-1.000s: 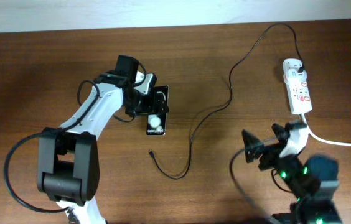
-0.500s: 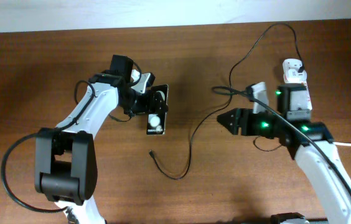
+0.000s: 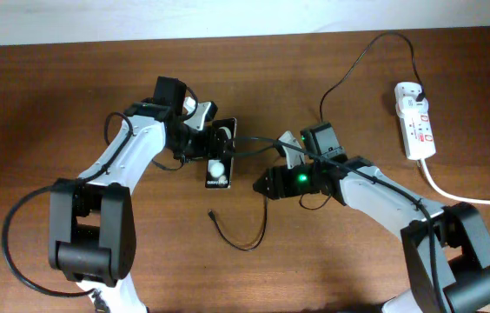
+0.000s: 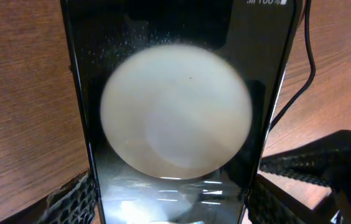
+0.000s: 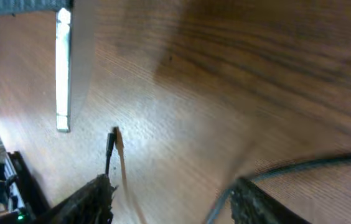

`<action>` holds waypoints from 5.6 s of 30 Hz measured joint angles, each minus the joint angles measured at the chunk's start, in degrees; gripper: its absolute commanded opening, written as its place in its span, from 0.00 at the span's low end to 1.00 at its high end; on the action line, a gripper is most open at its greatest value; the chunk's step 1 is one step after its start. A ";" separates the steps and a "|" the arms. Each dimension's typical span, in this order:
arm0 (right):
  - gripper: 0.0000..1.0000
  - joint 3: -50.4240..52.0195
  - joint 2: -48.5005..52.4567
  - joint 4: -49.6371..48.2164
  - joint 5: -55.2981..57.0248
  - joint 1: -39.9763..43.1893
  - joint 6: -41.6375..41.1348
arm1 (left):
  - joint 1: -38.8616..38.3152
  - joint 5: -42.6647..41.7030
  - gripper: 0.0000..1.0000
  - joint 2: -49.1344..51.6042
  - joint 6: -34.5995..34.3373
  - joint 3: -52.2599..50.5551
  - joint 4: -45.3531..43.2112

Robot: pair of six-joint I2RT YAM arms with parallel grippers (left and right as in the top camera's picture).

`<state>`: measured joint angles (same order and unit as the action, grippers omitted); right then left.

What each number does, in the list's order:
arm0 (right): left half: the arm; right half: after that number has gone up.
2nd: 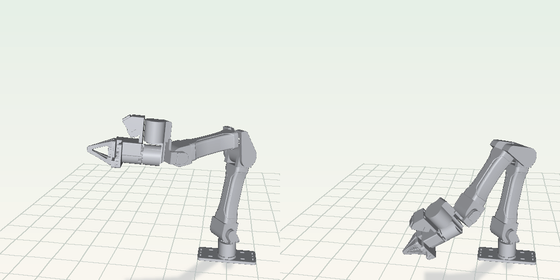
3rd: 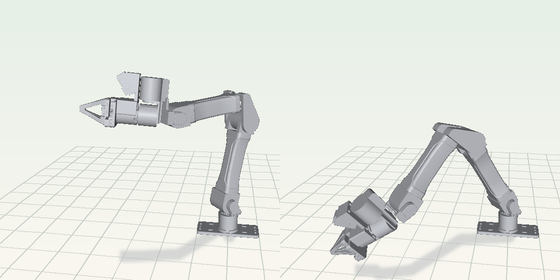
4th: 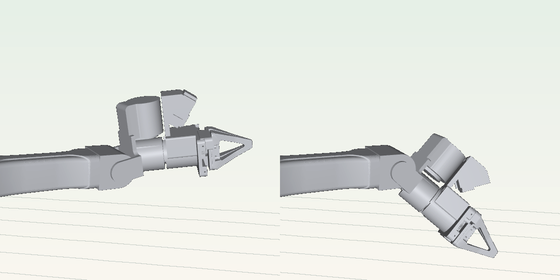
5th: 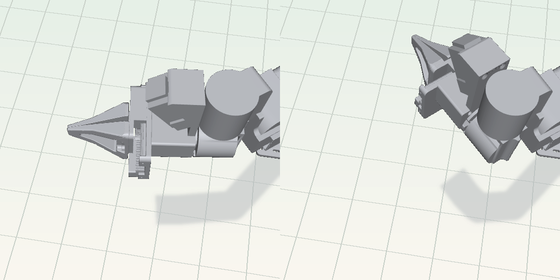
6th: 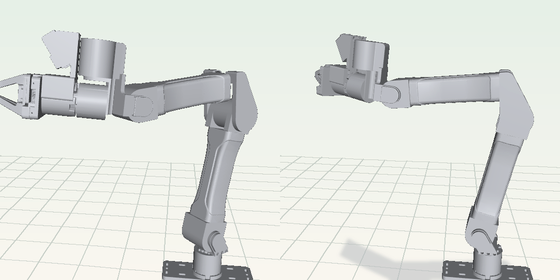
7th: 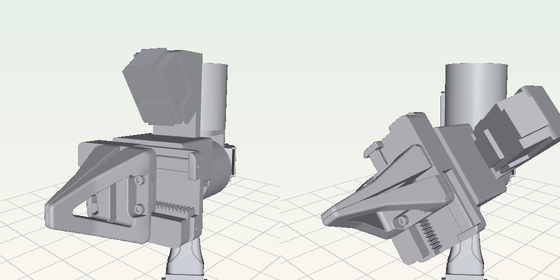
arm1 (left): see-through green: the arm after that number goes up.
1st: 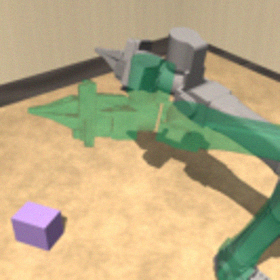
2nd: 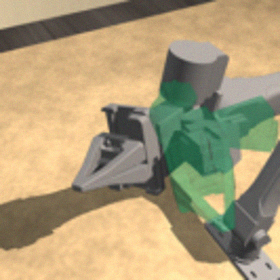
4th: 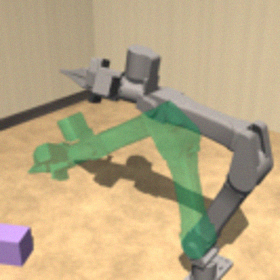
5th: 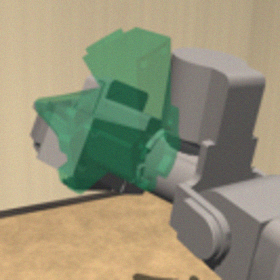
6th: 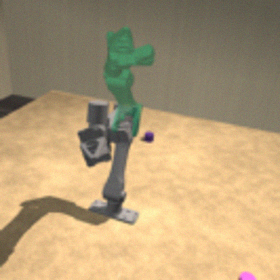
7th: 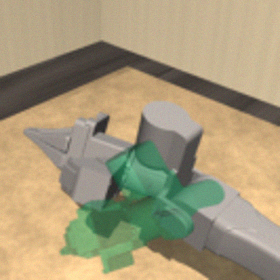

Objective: Plug charger to phone and switch on socket

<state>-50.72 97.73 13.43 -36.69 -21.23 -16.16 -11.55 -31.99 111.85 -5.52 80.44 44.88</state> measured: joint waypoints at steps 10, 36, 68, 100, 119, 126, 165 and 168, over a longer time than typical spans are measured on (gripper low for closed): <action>0.66 0.04 1.01 -12.37 2.38 -5.14 -3.26 | 0.00 -0.02 0.58 0.00 -0.02 0.00 -0.13; 0.04 0.13 2.67 -25.07 20.35 -13.60 -22.97 | 0.04 -6.93 0.64 0.00 -0.04 0.00 0.72; 0.04 0.09 0.35 -48.39 -7.32 -4.42 -27.80 | 7.58 -54.84 0.56 -1.07 17.51 -0.04 -13.99; 0.63 -0.90 -0.42 -45.09 -10.51 -0.57 -27.30 | 9.44 -43.63 0.00 -1.07 12.66 2.89 -13.25; 0.99 -0.59 0.04 -1.40 10.19 -10.80 -8.48 | 9.44 -0.09 0.00 -1.16 -2.29 -2.62 -2.56; 0.99 -0.59 0.04 -1.40 14.86 -10.80 -8.46 | 9.42 -0.07 0.00 -1.16 -3.13 -2.62 -2.69; 0.32 -0.59 5.86 -11.34 36.48 -33.57 1.84 | 9.09 -0.07 0.00 -1.16 -3.15 -2.62 -3.76; 0.32 -0.59 6.60 -11.32 36.70 -33.59 1.77 | 9.09 -0.07 0.00 -1.16 -3.15 -2.62 -3.76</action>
<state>-51.31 104.33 2.11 0.01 -54.83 -14.39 -2.46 -32.05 110.69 -8.67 77.82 41.12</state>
